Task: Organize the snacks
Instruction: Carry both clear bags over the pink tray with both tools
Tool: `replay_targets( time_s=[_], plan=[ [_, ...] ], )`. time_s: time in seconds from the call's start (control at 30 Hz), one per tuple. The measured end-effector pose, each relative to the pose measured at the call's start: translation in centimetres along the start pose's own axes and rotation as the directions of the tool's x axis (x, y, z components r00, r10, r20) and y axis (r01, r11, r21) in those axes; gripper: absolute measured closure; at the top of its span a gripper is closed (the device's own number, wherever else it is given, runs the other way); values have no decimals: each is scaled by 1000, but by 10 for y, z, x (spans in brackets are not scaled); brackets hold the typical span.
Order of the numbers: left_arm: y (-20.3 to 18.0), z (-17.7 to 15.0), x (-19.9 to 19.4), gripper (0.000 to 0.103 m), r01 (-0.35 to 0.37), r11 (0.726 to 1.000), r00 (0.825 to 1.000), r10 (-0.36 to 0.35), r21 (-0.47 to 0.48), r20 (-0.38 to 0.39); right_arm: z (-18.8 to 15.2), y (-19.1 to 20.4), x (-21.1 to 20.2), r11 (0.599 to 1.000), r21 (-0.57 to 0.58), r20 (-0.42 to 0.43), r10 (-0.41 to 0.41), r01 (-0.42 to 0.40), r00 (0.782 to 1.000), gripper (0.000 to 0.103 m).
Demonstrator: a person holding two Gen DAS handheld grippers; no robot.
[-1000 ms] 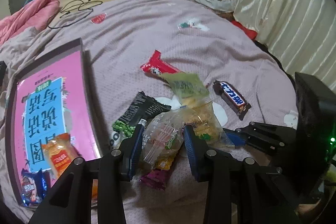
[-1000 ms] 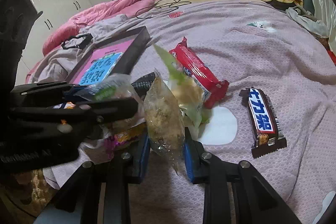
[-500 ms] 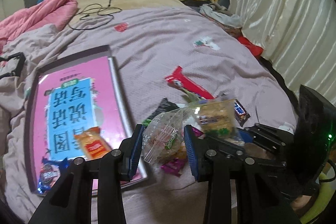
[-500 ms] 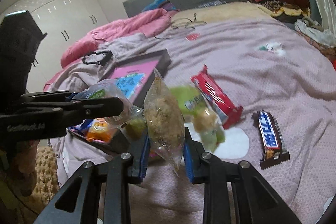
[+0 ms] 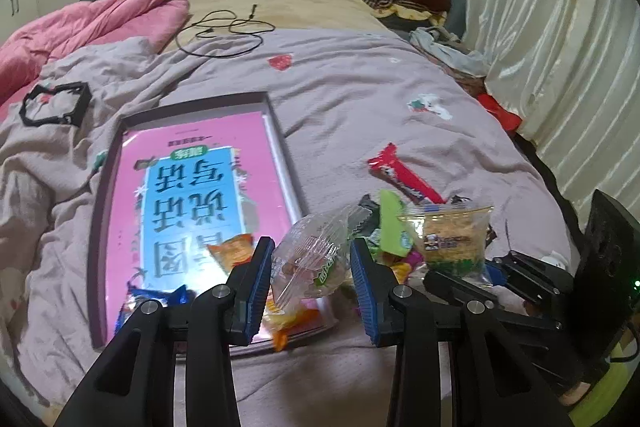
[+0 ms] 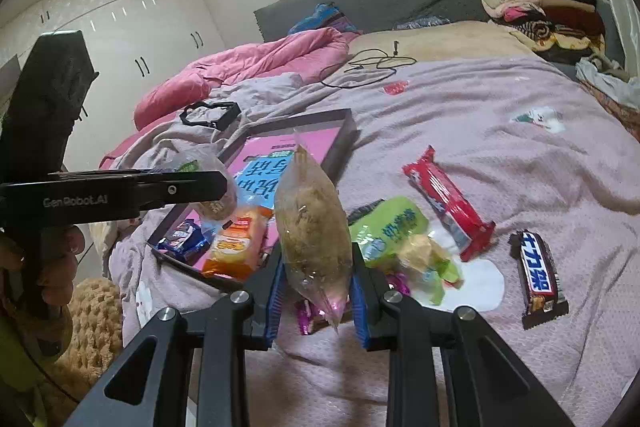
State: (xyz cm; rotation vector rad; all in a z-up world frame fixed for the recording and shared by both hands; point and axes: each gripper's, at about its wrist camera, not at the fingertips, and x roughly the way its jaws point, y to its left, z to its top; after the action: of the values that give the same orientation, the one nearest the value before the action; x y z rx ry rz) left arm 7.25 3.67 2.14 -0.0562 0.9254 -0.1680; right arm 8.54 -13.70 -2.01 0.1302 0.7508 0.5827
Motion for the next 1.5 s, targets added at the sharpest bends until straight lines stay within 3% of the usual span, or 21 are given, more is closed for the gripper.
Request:
replay_targets(
  time_s=[0.8, 1.5],
  plan=[
    [92, -12, -24, 63, -61, 984, 997, 68, -168, 37, 6, 50, 20, 999, -36, -34, 26, -27, 999, 74],
    [153, -25, -11, 63, -128, 958, 990, 138, -257, 19, 11, 73, 50, 999, -43, -88, -25, 21, 996, 74]
  ],
)
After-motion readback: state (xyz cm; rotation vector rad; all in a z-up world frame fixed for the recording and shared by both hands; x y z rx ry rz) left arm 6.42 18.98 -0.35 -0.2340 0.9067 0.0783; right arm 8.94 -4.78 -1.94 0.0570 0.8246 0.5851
